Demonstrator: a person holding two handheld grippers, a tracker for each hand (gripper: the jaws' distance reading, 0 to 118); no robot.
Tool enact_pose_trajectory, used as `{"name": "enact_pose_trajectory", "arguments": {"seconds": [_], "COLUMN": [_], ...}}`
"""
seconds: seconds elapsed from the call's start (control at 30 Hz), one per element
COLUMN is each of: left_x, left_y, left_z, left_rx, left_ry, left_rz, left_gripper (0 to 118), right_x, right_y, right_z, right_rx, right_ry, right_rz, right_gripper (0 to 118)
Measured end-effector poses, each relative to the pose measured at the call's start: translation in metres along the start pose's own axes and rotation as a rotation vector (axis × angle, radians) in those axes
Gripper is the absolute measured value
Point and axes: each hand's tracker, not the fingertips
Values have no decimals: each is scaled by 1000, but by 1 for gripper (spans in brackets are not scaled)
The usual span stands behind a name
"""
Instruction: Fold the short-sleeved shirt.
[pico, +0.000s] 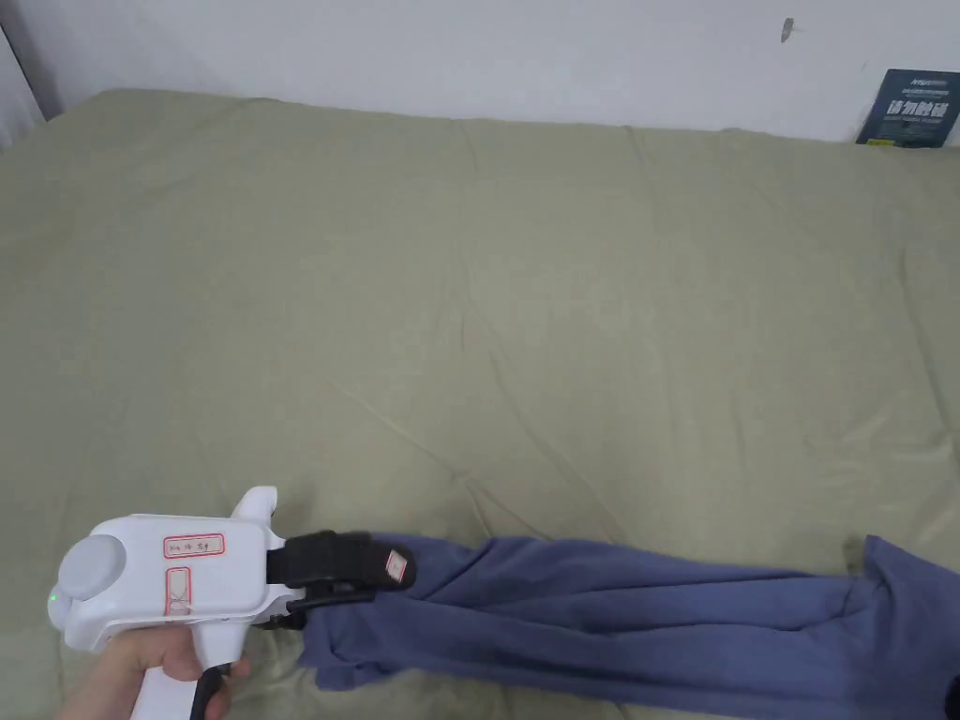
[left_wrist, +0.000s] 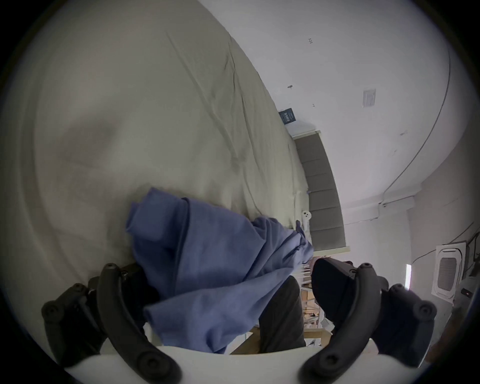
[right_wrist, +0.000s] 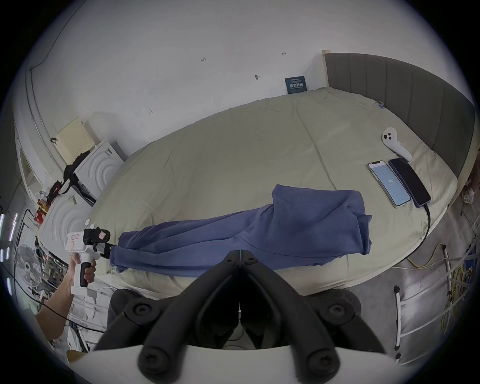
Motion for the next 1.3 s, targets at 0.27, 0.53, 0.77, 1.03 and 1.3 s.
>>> {"name": "enact_pose_trajectory", "arguments": {"seconds": [0.27, 0.53, 0.77, 1.03, 1.3], "left_x": [16, 24, 25, 34, 147], "left_y": [-18, -10, -8, 0, -31], "left_z": [3, 55, 123, 138, 84], "left_rx": [178, 261, 311, 318, 282], "left_ry": [243, 259, 333, 422, 456], "left_rz": [-10, -3, 84, 9, -198], "left_gripper": [5, 5, 5, 5, 5], "right_x": [2, 7, 15, 19, 18], "right_y": [-1, 3, 4, 3, -2], "right_z": [-2, 4, 6, 8, 11], "right_rx": [-17, 9, 18, 28, 42], "right_ry": [17, 42, 51, 56, 77], "right_rz": [-10, -13, -25, -37, -21], "right_gripper": [0, 0, 0, 0, 0]}}
